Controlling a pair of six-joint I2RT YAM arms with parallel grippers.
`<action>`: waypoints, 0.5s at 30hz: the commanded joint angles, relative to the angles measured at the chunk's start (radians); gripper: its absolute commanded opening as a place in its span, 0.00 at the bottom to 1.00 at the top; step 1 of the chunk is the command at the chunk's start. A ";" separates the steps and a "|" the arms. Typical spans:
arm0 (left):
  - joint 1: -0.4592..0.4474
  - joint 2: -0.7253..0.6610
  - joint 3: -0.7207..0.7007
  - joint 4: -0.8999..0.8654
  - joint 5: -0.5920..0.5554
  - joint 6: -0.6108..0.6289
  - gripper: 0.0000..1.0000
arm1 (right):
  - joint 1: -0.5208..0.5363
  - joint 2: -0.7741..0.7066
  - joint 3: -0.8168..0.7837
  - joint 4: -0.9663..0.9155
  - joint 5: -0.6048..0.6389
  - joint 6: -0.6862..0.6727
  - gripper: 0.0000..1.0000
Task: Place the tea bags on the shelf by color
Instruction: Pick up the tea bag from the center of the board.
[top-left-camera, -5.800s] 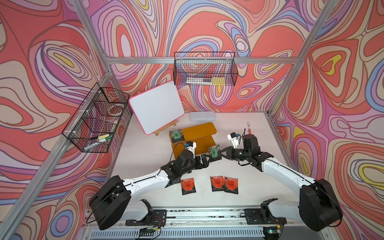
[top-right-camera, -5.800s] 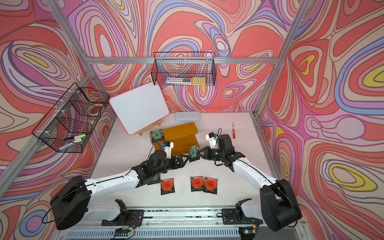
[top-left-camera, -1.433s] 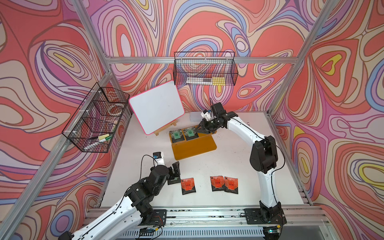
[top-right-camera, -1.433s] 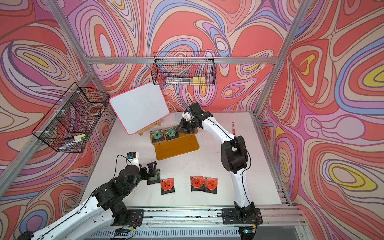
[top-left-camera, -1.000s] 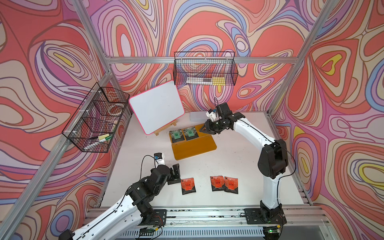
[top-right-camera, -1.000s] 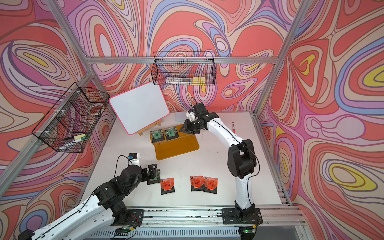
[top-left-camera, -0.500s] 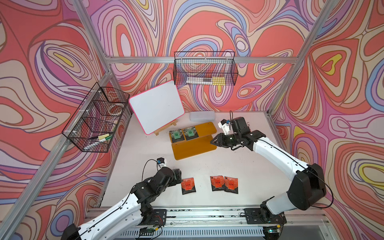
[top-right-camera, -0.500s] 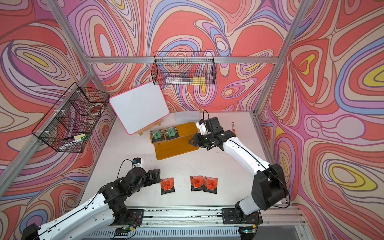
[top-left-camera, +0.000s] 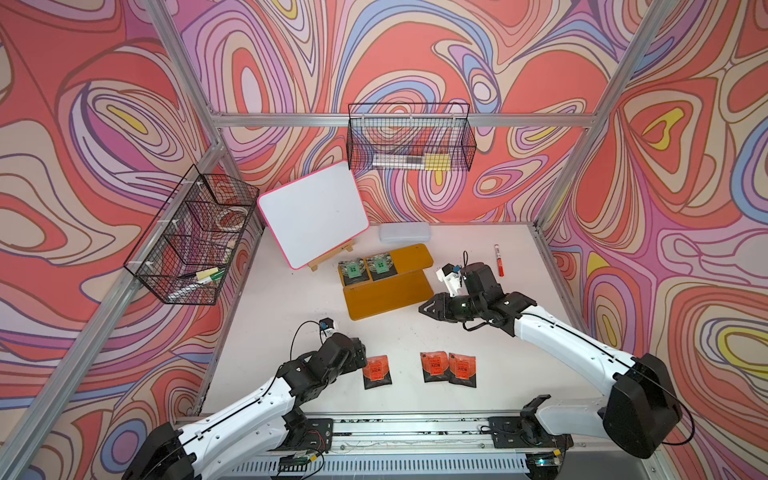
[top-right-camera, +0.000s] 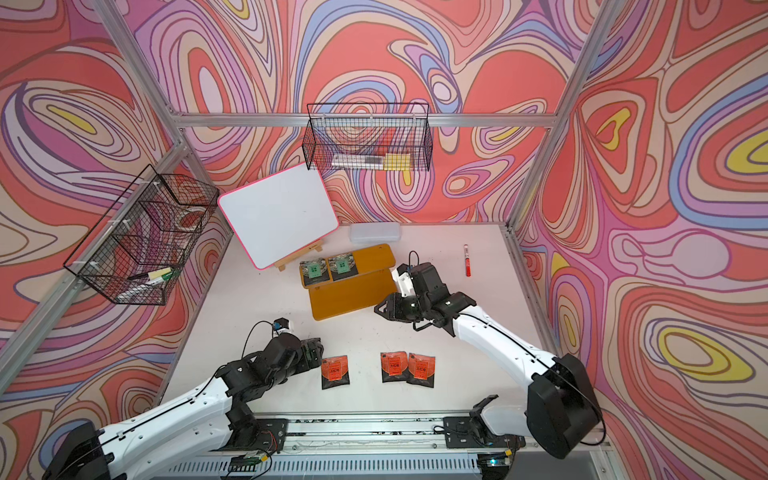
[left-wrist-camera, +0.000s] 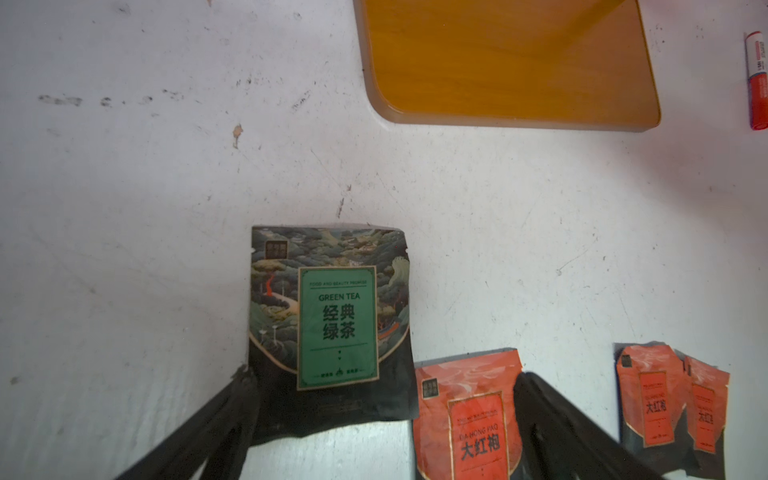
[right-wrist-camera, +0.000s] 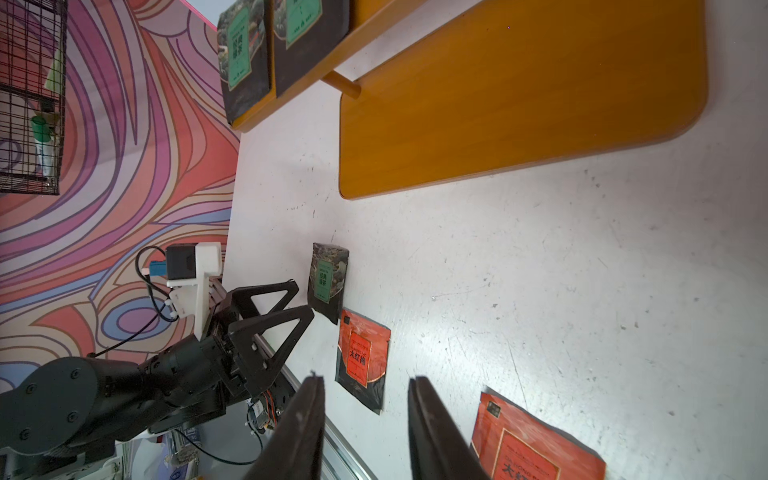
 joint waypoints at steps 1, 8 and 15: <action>0.007 0.007 -0.017 0.033 -0.031 -0.020 0.99 | 0.033 -0.020 -0.066 0.105 0.017 0.072 0.35; 0.009 0.048 -0.047 0.096 -0.036 -0.034 0.99 | 0.123 0.042 -0.140 0.267 0.024 0.180 0.36; 0.012 0.092 -0.056 0.143 -0.022 -0.036 0.99 | 0.182 0.136 -0.149 0.385 0.023 0.243 0.35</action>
